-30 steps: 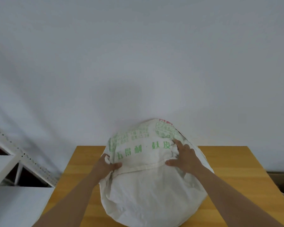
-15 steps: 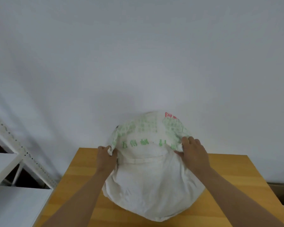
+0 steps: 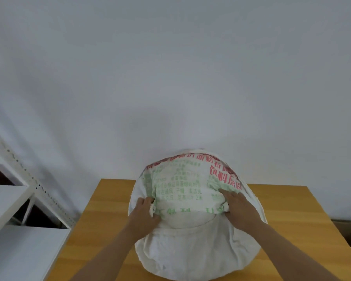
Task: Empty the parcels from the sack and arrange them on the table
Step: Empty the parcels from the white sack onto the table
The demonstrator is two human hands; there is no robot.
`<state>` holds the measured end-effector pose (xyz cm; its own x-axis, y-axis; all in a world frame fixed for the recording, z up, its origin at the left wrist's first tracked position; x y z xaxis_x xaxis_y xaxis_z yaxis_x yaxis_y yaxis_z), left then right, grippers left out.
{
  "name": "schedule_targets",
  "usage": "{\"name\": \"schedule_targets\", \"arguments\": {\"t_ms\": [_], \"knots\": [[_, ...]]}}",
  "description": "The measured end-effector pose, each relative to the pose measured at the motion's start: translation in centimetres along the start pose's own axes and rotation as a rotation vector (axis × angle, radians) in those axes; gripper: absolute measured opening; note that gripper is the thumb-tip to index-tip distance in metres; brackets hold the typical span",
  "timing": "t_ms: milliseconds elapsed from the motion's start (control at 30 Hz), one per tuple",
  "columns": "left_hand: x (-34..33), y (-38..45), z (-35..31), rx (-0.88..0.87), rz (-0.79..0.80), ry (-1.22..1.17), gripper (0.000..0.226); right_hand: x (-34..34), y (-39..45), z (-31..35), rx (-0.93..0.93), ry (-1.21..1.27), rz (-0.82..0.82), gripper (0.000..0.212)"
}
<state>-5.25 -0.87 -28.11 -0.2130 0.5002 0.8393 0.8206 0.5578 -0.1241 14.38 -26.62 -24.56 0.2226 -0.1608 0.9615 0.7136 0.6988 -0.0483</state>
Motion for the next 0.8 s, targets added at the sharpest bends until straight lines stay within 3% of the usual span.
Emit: {"name": "schedule_targets", "arguments": {"t_ms": [67, 133, 267, 367, 433, 567, 700, 800], "knots": [[0.0, -0.1, -0.4, -0.013, 0.046, 0.007, 0.060, 0.8, 0.7, 0.2, -0.015, 0.001, -0.033, 0.049], [0.1, 0.2, -0.8, -0.021, 0.006, 0.009, 0.060, 3.1, 1.4, 1.2, -0.032, -0.029, -0.187, 0.031], [0.5, 0.4, -2.0, -0.038, -0.184, -0.045, 0.033, 7.5, 1.6, 4.3, 0.056, -0.109, -0.572, 0.024], [0.0, 0.3, -3.4, -0.052, -0.125, -0.017, 0.026, 5.4, 1.4, 4.2, 0.126, -0.062, -0.507, 0.031], [-0.4, 0.2, -4.7, -0.057, -0.115, -0.016, 0.028, 4.6, 1.9, 3.7, 0.073, 0.008, -0.439, 0.024], [0.2, 0.2, -7.3, -0.085, -0.321, -0.079, 0.019, 6.0, 2.0, 4.8, 0.107, 0.104, -0.563, 0.025], [0.4, 1.3, -9.1, -0.135, -0.179, -0.009, 0.027, 6.1, 2.7, 5.5, 0.142, 0.153, -0.541, 0.021], [0.5, 1.0, -9.7, -0.084, -0.267, -0.102, 0.027, 6.9, 2.5, 6.3, 0.251, 0.135, -0.660, 0.026]]}}
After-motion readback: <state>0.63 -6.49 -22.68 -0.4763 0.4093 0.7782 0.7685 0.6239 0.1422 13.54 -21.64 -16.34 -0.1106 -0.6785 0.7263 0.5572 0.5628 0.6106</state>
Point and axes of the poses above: each hand's wrist, its own y-axis towards the middle knuckle, its own x-axis out of the back of the hand, z = x × y, the point moved 1 cm from there along y, towards the middle knuckle, and after that the axes turned 1 degree about y, right-handed, at the moved point
